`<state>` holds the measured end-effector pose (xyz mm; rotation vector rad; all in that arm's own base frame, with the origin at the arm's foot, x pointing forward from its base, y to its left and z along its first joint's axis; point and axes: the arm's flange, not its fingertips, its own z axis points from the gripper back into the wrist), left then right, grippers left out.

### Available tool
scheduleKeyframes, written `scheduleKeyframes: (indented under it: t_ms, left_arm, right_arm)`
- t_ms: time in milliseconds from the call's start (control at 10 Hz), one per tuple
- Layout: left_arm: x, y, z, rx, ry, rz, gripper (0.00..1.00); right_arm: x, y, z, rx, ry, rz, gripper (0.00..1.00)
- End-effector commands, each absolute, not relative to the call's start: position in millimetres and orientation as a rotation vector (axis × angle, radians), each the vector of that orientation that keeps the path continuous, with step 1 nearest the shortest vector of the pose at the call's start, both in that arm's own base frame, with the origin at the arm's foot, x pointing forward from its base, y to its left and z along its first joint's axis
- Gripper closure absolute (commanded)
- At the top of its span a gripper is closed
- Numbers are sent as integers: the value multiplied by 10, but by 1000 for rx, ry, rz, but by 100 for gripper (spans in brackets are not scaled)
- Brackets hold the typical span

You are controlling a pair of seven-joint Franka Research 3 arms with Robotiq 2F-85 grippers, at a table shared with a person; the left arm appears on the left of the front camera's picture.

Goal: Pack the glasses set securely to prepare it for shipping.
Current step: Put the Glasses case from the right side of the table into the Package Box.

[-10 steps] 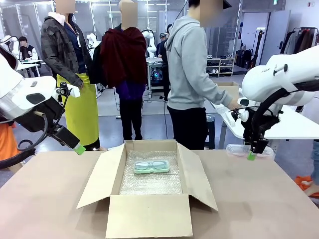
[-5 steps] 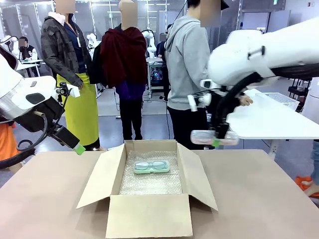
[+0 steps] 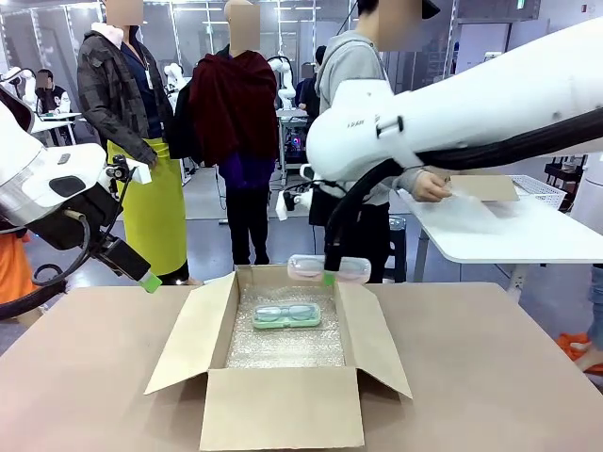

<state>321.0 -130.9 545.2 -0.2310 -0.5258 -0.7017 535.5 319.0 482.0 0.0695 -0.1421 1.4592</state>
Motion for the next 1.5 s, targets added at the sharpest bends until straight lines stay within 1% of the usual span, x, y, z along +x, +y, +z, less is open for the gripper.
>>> scheduleKeyframes:
  t_ms: [0,300,600,700,900,1200,1400]
  left_arm:
    - [3214,-1294,5450,-240,-536,-704,0]
    - [3214,-1294,5450,-240,-536,-704,0]
    - [3214,-1294,5450,-240,-536,-704,0]
    - [3214,-1294,5450,-240,-536,-704,0]
    - [3214,-1294,5450,-240,-536,-704,0]
    - [3214,-1294,5450,-240,-536,-704,0]
    - [3214,-1294,5450,-240,-536,-704,0]
  right_arm:
    - [5443,3411,4698,33,-137,1404,37]
    - [5407,3704,4455,45,-115,1408,37]
    - [5162,3861,4127,45,-69,1442,37]
    - [5109,3892,4021,76,-65,1431,37]
    - [5113,3968,3775,98,-82,1465,37]
    - [5125,4030,3423,90,-39,1519,37]
    - [5125,4046,3351,94,-29,1514,37]
